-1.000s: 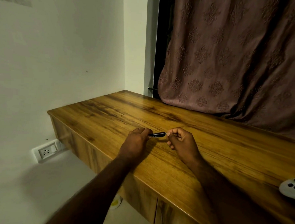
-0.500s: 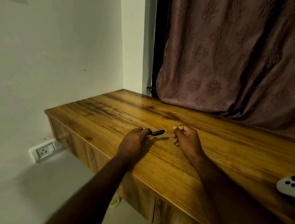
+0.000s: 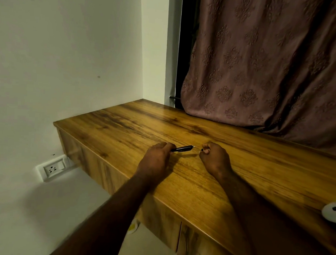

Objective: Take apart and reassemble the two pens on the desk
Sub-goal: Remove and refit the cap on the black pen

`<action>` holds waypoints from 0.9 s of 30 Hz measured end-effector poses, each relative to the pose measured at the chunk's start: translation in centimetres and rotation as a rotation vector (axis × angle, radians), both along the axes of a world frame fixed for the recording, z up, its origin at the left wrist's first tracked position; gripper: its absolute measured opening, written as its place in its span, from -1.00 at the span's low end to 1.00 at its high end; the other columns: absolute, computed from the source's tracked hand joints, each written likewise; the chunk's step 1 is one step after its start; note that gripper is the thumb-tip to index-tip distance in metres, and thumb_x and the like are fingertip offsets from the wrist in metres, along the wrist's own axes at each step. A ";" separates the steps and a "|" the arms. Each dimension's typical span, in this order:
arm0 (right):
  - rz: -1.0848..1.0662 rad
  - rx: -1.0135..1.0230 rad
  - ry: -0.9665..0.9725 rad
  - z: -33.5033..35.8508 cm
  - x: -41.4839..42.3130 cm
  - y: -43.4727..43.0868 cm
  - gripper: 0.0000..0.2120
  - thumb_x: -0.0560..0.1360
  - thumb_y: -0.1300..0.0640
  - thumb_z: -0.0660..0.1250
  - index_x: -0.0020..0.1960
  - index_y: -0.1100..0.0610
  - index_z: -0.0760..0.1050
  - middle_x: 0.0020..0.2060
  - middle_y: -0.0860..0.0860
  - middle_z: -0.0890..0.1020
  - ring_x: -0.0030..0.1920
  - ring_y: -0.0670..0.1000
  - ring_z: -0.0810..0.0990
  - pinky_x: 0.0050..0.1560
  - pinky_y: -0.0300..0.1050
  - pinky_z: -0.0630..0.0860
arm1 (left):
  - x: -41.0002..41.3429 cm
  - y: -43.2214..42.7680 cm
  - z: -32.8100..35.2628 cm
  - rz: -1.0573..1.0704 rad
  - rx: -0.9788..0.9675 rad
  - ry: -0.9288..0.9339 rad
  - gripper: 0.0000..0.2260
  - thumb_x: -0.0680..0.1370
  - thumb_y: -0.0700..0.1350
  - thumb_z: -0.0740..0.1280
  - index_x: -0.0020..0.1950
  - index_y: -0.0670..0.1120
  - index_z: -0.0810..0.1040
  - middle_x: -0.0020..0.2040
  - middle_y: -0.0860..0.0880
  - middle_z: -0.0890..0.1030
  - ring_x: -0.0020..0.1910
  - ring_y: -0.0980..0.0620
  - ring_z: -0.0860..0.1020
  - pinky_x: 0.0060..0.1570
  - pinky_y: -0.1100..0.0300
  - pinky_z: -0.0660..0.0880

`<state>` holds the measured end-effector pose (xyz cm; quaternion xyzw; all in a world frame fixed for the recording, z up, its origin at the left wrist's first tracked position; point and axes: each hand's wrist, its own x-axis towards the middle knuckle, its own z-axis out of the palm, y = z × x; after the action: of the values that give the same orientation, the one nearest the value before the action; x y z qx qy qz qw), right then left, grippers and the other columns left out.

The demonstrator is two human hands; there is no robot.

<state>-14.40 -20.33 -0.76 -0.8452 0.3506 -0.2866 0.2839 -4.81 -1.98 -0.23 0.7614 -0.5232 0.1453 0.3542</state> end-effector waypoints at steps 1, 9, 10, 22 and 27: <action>-0.025 -0.011 0.024 0.0 0.2 0.0 -0.76 0.47 0.08 0.36 0.13 0.04 0.59 0.02 -0.01 0.68 0.05 0.08 0.62 -0.01 -0.12 0.50 | 0.1 0.0 0.0 0.004 0.011 -0.021 -0.33 0.53 0.34 -0.13 0.16 -0.10 0.53 0.00 -0.11 0.63 -0.07 -0.11 0.57 -0.05 0.01 0.53; 0.211 0.458 -0.391 1.1 -1.1 -0.6 -0.95 0.51 0.21 0.36 -0.06 0.16 0.59 -0.30 0.03 0.60 -0.49 -0.09 0.46 -0.51 -0.27 0.36 | 0.2 -0.2 -0.1 0.037 -0.001 -0.040 -0.65 0.55 0.06 0.09 0.14 -0.10 0.53 -0.03 -0.13 0.65 -0.11 -0.15 0.59 -0.10 0.01 0.53; 0.242 0.547 -0.448 1.4 -1.5 -0.5 -0.92 0.51 0.24 0.36 -0.02 0.21 0.59 -0.29 0.05 0.62 -0.54 -0.11 0.43 -0.57 -0.29 0.30 | 0.3 -0.3 -0.1 0.047 -0.006 -0.039 -0.67 0.54 0.03 0.12 0.15 -0.10 0.53 -0.04 -0.14 0.64 -0.13 -0.15 0.59 -0.12 0.03 0.53; 0.357 0.658 -0.498 1.5 -0.9 1.8 -0.93 0.50 0.27 0.36 -0.03 0.15 0.55 -0.15 0.07 0.71 -0.54 -0.08 0.48 -0.60 -0.29 0.28 | 0.4 -0.1 -0.3 0.065 0.030 -0.067 -0.66 0.48 -0.01 0.26 0.23 -0.07 0.51 0.02 -0.11 0.63 -0.09 -0.10 0.59 -0.11 0.04 0.56; 0.342 0.622 -0.536 1.4 -0.9 2.0 -0.93 0.54 0.27 0.32 -0.03 0.13 0.55 -0.13 0.08 0.71 -0.53 -0.07 0.48 -0.59 -0.26 0.30 | 0.1 0.0 0.0 0.050 -0.001 -0.068 -0.50 0.48 0.19 0.07 0.21 -0.08 0.53 -0.01 -0.12 0.64 -0.12 -0.10 0.59 -0.13 -0.01 0.55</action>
<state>-15.34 -18.35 0.66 -0.6611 0.1895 -0.3254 0.6489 -4.69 -2.00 -0.23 0.7688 -0.5155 0.1803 0.3326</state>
